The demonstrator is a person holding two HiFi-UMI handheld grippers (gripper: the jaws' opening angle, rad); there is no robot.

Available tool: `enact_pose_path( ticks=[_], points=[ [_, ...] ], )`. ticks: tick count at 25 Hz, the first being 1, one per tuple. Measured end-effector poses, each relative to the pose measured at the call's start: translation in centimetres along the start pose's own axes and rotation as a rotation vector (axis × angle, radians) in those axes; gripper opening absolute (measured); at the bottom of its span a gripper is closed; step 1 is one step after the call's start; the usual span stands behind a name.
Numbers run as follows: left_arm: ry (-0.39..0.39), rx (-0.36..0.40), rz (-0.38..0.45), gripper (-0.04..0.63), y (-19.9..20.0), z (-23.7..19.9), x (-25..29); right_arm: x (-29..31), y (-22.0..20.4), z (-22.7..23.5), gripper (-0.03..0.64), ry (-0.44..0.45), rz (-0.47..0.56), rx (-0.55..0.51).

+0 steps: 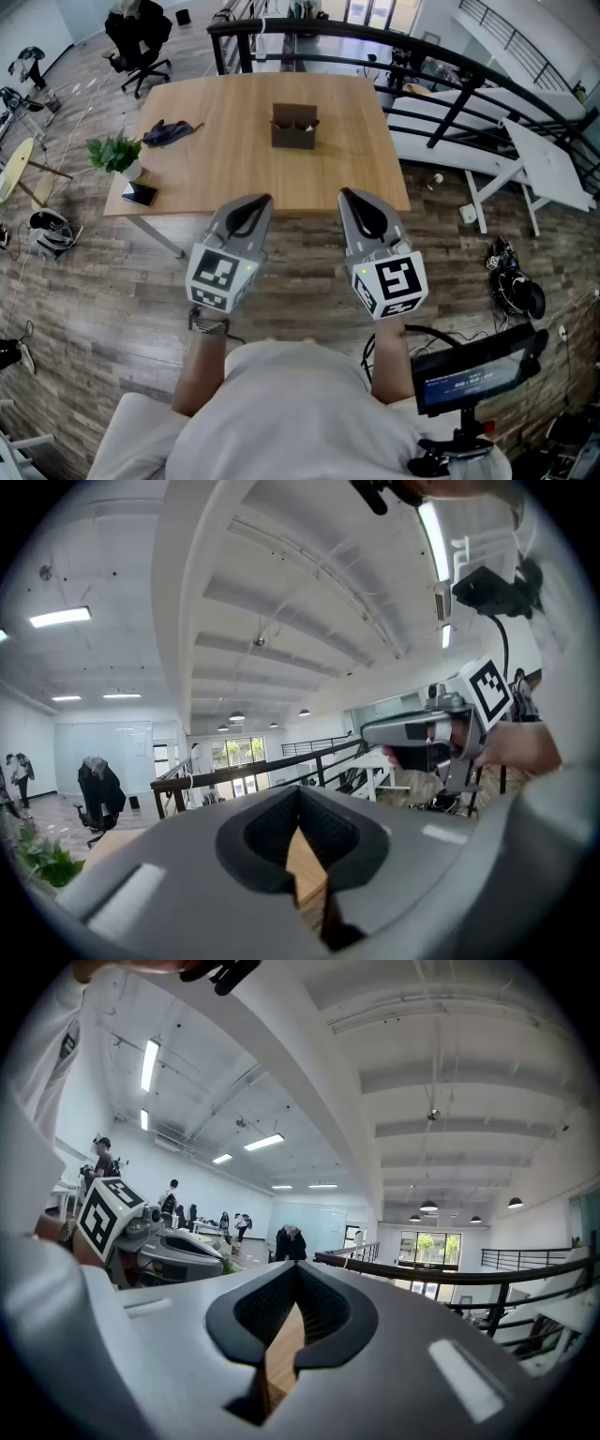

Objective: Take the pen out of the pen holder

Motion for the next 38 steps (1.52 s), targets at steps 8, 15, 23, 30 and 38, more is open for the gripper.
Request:
enact_pose_path(
  ticks=[8, 15, 23, 30, 38],
  points=[
    [-0.005, -0.022, 0.009, -0.002, -0.1, 0.1, 0.4, -0.5, 0.6, 0.2, 0.002, 0.046, 0.126, 0.005],
    [-0.015, -0.023, -0.003, -0.002, -0.3, 1.0, 0.9, -0.2, -0.3, 0.6, 0.002, 0.086, 0.068, -0.002],
    [-0.012, -0.031, -0.012, 0.0, -0.7, 2.6, 1.6, -0.8, -1.1, 1.2, 0.002, 0.105, 0.059, -0.027],
    [0.005, -0.027, -0.03, -0.002, -0.7, 4.6, 2.1, -2.2, -1.9, 2.2, 0.001, 0.17, 0.071, -0.018],
    [0.014, -0.039, -0.05, -0.002, -0.6, 7.1, 1.8, -3.8, -2.5, 3.3, 0.0, 0.194, 0.086, 0.005]
  ],
)
Point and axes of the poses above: the fingertips, and each gripper's own axes: x forward along the fingers, z to its right, y out of its top, the point moved 10 cm from there along -x, backward along the fingers, and after that the axes turned 2 degrees about -z, right-handed, at the moved point
